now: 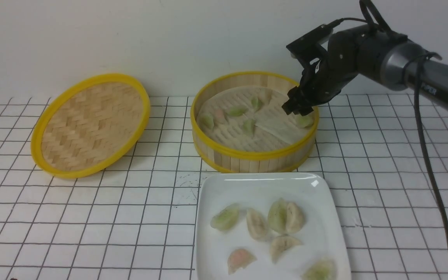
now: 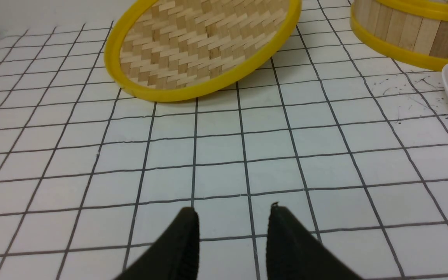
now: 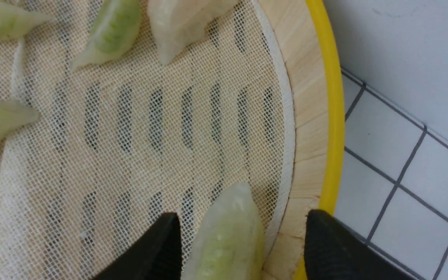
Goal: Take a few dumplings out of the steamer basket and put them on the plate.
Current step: Use the right arm to grab a dumpling from inside the steamer
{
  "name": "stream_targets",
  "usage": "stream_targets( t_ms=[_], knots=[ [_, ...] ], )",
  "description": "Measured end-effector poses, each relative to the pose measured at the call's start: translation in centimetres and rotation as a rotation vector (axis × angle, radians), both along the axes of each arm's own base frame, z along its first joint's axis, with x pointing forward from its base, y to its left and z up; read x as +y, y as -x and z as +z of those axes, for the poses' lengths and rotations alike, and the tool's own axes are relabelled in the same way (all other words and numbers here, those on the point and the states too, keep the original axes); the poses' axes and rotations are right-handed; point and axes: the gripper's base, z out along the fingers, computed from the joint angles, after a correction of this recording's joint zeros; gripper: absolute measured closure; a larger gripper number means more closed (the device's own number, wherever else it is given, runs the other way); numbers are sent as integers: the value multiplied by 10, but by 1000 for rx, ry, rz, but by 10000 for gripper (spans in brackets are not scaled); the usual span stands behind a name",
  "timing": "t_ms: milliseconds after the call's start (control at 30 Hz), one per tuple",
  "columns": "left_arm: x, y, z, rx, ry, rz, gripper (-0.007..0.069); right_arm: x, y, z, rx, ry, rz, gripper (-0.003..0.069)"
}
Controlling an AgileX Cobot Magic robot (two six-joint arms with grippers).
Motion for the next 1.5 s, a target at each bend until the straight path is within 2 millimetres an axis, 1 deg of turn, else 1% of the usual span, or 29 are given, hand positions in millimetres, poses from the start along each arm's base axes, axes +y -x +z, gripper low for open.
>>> stream_targets(
  t_ms=[200, 400, 500, 767, 1000, 1400, 1500],
  knots=[
    [0, 0, 0, 0, 0, 0, 400, 3, 2, 0, 7, 1, 21, 269],
    [0, 0, 0, 0, 0, 0, 400, 19, 6, -8, 27, 11, 60, 269],
    [0, 0, 0, 0, 0, 0, 400, 21, 7, -9, 28, 13, 66, 269],
    [0, 0, 0, 0, 0, 0, 400, 17, 5, -10, 12, 74, 77, 269],
    [0, 0, 0, 0, 0, 0, 400, 16, 5, -10, 10, 79, 75, 269],
    [0, 0, 0, 0, 0, 0, 400, 17, 5, -11, 22, 35, 27, 269],
    [0, 0, 0, 0, 0, 0, 400, 11, 3, -11, 31, 2, -19, 269]
  ],
)
